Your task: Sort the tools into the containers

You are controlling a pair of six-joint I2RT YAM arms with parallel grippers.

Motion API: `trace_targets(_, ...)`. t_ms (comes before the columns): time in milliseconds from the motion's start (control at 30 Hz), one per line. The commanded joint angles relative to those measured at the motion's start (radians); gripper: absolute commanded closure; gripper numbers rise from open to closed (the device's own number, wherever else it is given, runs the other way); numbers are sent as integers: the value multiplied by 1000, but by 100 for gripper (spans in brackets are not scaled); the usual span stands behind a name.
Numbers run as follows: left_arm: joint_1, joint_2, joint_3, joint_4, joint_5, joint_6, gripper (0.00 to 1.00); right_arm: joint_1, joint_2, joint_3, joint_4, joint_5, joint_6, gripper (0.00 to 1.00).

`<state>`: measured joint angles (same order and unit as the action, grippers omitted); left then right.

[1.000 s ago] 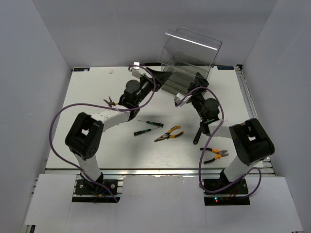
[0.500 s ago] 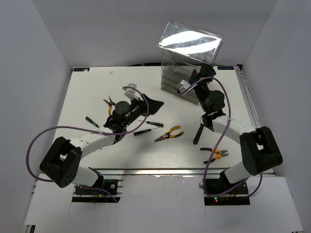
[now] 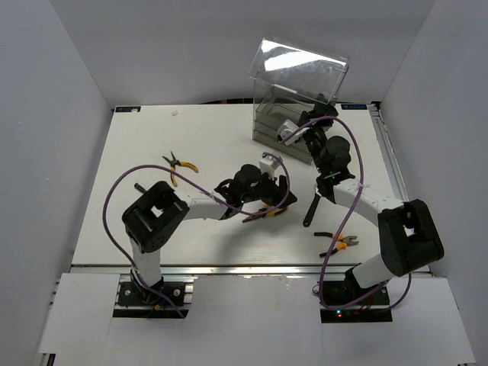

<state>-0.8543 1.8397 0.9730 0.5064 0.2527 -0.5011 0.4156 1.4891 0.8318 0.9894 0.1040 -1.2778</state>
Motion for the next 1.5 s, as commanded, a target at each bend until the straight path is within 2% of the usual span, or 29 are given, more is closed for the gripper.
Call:
trace_targets(0,-21,39,68,-5,57,76,26,5,-10,70,40,43,43,11)
trace_targets(400,-89,167,147,-28,8,144,25,3,-3,72,6,68,67,11)
trace_targets(600,-115,236,233,-65,-41,162,25,3,0,70,2,69,74,11)
trace_targets(867,-163,351,380,-207,-236,182,25,5,3,66,-1,76,87,11)
trace_targets(967,-184,401,476,-302,-375,156,25,5,-3,53,5,76,90,11)
trace_targets(1100,-212,444,530,-362,-447,162,27,5,-15,40,5,76,90,11)
trace_targets(1300,-265,493,555,-453,-610,188,33,5,-24,29,6,79,90,11)
trace_targets(1467,-288,498,480,-499,-651,211,45,5,-27,24,5,79,92,11)
